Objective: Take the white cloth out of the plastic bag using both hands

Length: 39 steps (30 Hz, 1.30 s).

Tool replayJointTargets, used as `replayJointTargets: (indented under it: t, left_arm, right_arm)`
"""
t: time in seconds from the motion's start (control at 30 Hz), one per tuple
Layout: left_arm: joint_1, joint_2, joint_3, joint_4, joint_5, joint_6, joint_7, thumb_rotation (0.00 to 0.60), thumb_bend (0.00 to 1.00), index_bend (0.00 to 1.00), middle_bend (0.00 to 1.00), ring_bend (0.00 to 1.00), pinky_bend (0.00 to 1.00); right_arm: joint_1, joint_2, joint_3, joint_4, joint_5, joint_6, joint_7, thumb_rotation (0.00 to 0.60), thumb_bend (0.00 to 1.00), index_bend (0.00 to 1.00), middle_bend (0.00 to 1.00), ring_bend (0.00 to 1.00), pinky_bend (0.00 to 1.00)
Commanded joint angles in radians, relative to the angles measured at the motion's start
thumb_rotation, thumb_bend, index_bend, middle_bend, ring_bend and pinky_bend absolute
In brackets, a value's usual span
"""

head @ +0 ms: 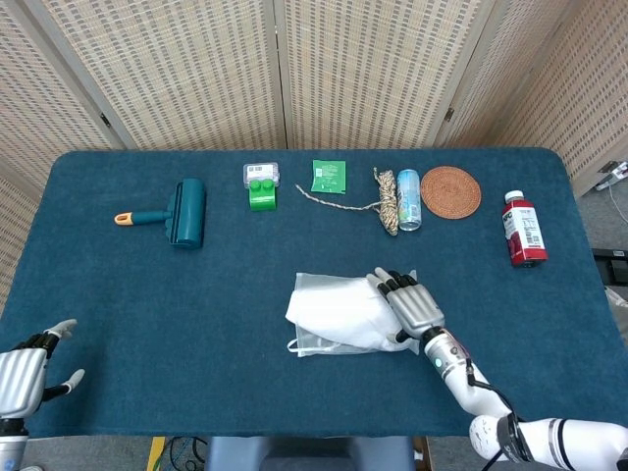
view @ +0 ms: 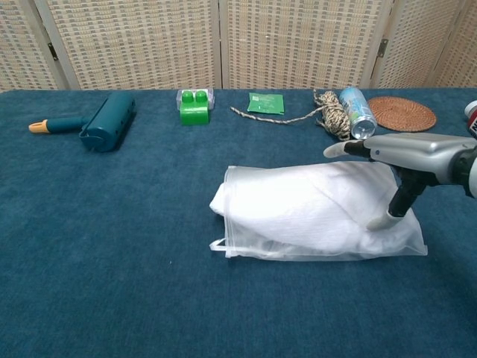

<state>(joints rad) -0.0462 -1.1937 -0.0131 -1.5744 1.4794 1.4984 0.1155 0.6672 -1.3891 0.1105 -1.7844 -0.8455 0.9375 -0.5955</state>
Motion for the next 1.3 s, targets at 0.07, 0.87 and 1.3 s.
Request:
replayJointTargets:
  t: [0.07, 0.87, 1.3]
  left_arm:
    - [0.001, -0.003, 0.001, 0.001, 0.004, 0.001, 0.001, 0.600, 0.19, 0.22, 0.35, 0.38, 0.50]
    - [0.005, -0.014, 0.004, 0.013, 0.001, -0.006, -0.009, 0.600, 0.19, 0.23, 0.35, 0.38, 0.53]
    - [0.000, -0.011, -0.001, 0.002, 0.006, -0.007, -0.001, 0.600, 0.19, 0.24, 0.35, 0.38, 0.55]
  right_arm:
    - [0.033, -0.022, -0.007, 0.025, 0.057, -0.019, -0.018, 0.600, 0.00, 0.00, 0.00, 0.00, 0.13]
    - [0.139, -0.090, -0.046, 0.090, 0.116, -0.011, -0.038, 0.600, 0.02, 0.34, 0.51, 0.49, 0.57]
    - [0.080, -0.119, -0.056, 0.208, -0.209, 0.098, 0.122, 0.600, 0.39, 0.49, 0.62, 0.60, 0.67]
